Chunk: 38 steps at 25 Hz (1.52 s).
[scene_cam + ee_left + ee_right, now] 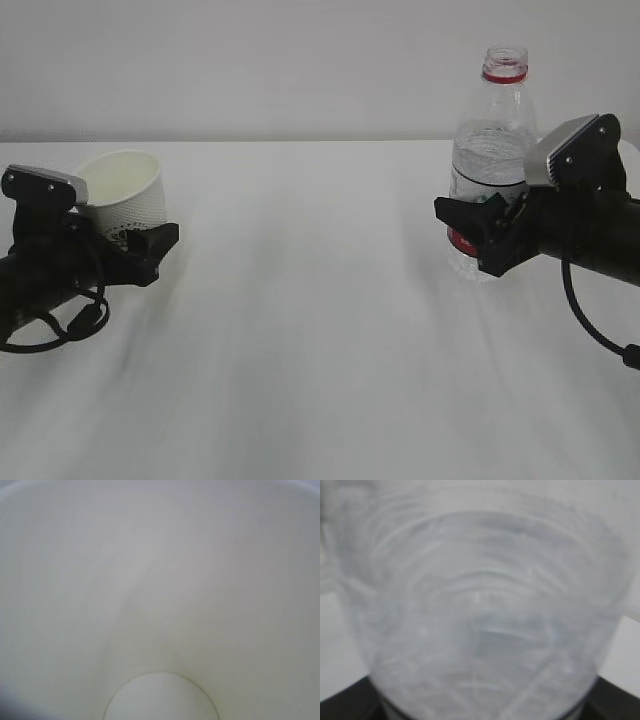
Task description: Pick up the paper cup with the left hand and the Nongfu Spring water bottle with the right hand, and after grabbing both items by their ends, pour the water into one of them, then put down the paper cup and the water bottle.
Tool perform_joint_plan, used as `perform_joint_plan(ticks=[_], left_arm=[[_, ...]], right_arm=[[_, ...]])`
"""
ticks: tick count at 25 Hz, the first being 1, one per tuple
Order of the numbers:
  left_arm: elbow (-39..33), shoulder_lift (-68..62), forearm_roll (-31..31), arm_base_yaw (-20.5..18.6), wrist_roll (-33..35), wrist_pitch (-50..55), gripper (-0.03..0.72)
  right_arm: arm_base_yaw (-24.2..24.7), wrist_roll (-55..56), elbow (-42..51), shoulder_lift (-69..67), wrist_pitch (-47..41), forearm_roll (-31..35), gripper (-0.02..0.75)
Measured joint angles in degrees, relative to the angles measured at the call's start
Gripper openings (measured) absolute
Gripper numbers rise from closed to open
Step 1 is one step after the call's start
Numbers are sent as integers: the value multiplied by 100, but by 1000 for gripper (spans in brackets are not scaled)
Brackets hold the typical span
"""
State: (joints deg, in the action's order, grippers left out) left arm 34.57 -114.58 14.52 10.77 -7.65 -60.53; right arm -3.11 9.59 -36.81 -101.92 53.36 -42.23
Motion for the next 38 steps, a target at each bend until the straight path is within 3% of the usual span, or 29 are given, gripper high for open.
perform_joint_plan(ticks=[14,32,38], left_arm=[[-1196,920,502,0,-25,-295,559],[-1299,1270,2715,0,-804,-464,558],[-1299,1270,3197,0,-874,-464,558]], right_arm=[[0,111,0,0,-36,-326,491],[0,297,0,26,-44,-831,491],[0,306,0,26,-44,-997,491]])
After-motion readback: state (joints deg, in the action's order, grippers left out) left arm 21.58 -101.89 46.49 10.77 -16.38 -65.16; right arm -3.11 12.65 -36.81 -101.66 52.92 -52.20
